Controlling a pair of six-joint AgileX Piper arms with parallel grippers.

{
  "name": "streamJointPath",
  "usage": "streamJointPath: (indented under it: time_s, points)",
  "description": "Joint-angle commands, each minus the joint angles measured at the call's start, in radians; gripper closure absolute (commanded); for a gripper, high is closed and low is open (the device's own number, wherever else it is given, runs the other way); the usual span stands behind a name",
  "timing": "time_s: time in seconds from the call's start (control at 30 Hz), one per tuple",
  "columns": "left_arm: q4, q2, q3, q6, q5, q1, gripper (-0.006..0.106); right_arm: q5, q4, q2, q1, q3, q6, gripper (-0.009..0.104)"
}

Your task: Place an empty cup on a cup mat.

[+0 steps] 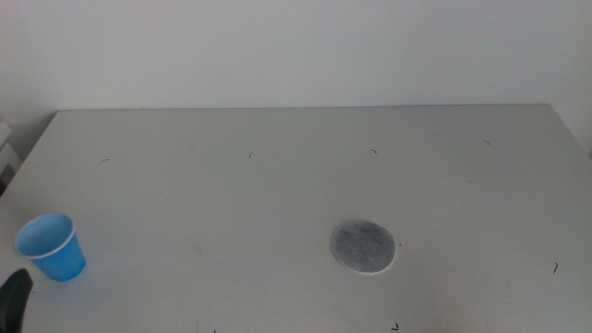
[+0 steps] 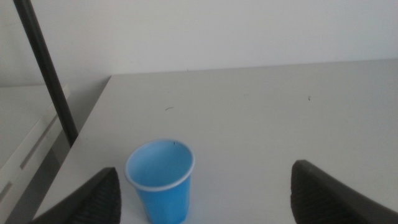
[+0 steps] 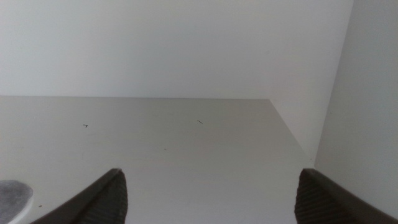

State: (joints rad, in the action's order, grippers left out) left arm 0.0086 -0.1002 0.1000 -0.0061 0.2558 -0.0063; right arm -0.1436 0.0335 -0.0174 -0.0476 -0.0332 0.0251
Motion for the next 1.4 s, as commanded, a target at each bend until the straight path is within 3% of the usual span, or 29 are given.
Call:
streamJointPath:
  time_s: [0.0,0.47,0.8,1.37]
  points:
    - [-0.009,-0.079,0.095,-0.019,-0.084,-0.005,-0.005,0.078,0.009,-0.019,-0.001,0.012,-0.008,0.001]
    - [-0.009,-0.512,0.597,-0.021,0.215,-0.005,-0.005,0.078,0.009,-0.019,-0.001,0.012,-0.008,0.001]
    - [-0.009,-0.67,0.904,-0.021,0.48,-0.005,-0.005,0.078,0.009,-0.019,-0.001,0.012,-0.008,0.001]
    - [0.005,-0.698,0.958,-0.02,0.558,-0.005,-0.005,0.078,0.009,-0.019,-0.001,0.012,-0.008,0.001]
